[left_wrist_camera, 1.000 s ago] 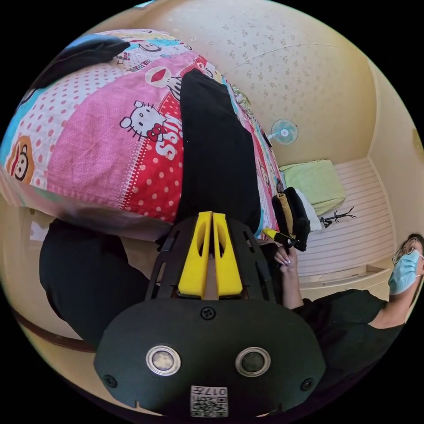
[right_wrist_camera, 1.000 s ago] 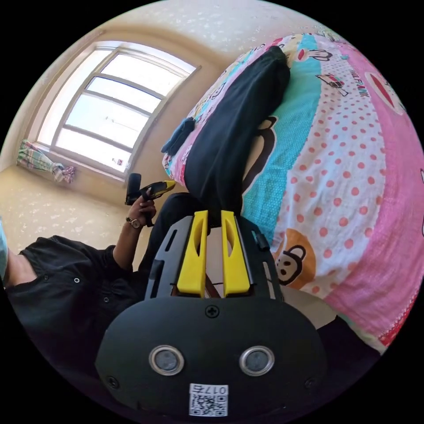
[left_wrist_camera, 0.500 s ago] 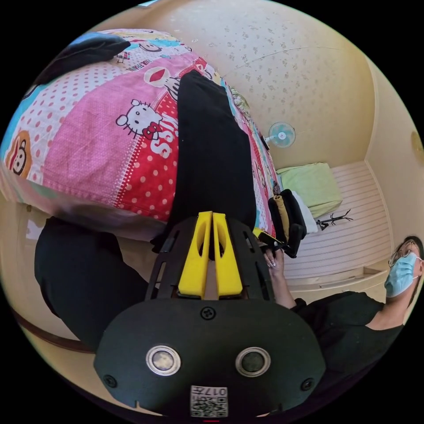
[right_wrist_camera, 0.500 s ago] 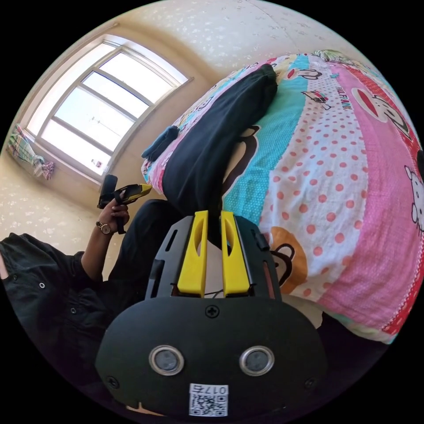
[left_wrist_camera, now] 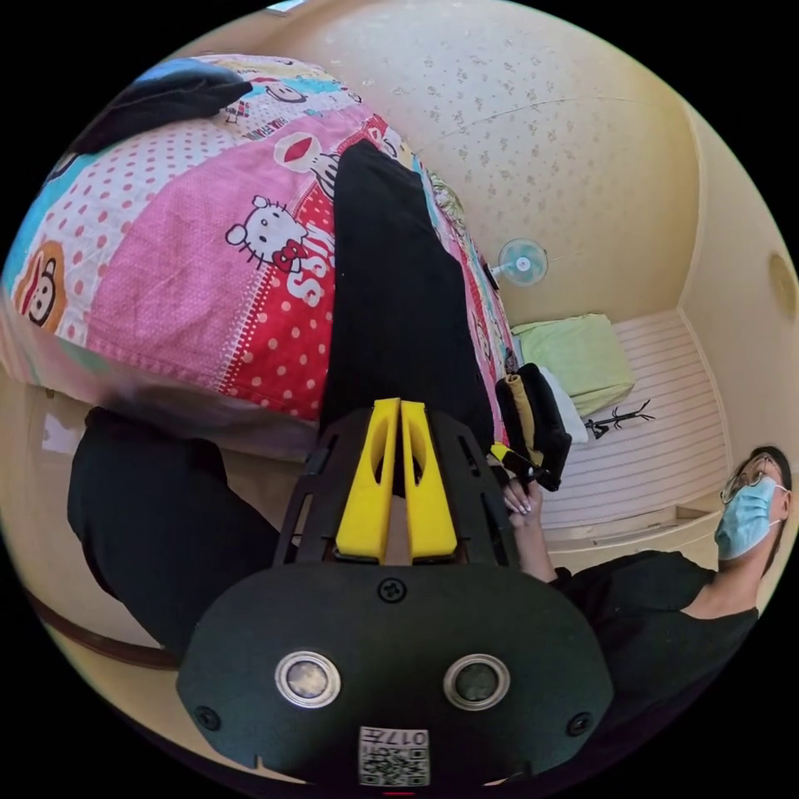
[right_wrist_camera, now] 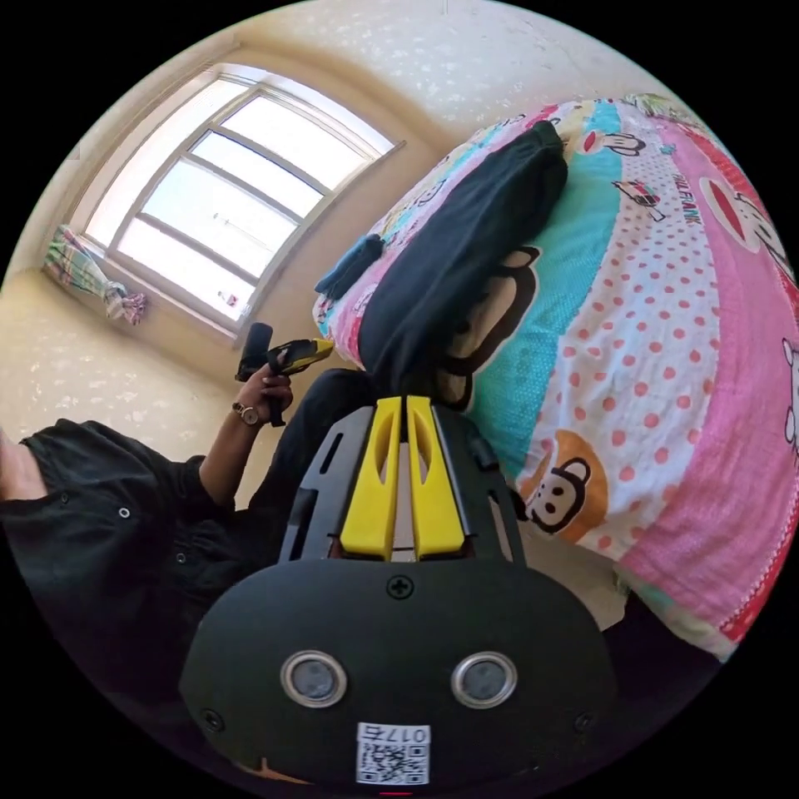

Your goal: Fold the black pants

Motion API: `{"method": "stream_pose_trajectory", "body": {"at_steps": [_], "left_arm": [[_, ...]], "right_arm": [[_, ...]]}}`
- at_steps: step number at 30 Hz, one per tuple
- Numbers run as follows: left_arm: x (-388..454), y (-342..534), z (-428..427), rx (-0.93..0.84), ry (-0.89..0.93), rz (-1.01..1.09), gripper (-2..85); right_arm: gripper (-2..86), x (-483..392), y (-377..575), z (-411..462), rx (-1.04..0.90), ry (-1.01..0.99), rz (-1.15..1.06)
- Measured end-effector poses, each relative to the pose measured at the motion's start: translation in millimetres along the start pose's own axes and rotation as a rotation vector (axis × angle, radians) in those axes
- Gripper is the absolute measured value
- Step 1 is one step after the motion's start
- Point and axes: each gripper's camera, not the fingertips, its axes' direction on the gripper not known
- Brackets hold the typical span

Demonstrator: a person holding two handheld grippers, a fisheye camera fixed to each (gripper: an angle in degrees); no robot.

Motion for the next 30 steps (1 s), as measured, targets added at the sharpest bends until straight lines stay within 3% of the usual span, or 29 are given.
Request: {"method": "stream_pose_trajectory", "body": {"at_steps": [4, 8, 10, 13, 15, 18, 23, 30], "left_arm": [[-5, -7, 8, 0.022, 0.009, 0.019, 1.6], [0, -18, 20, 0.047, -0.061, 0.041, 9.1], [7, -26, 28, 0.045, -0.112, 0.074, 10.3], [11, -41, 46, 0.035, -0.183, 0.103, 11.2], [10, -46, 59, 0.026, -0.214, 0.097, 11.2], [7, -49, 64, 0.043, -0.161, 0.079, 11.5], [4, -76, 37, 0.192, -0.113, 0.144, 13.3], [-35, -150, 77, 0.041, -0.022, 0.098, 15.2]], "right_arm": [[0.4, 44, 12, 30, -0.28, 0.28, 0.184], [0.9, 14, 2, -16, 0.041, -0.099, 0.057], [1.4, 11, -14, -23, 0.089, -0.201, 0.053], [3.2, 2, -40, -16, 0.079, -0.112, 0.041], [8.8, -3, -59, -1, 0.036, -0.016, 0.083], [13.8, -11, -73, 11, 0.029, -0.047, 0.077], [13.6, -2, -84, 6, 0.072, -0.063, 0.133], [14.6, 12, -133, 17, -0.032, -0.045, 0.074]]}}
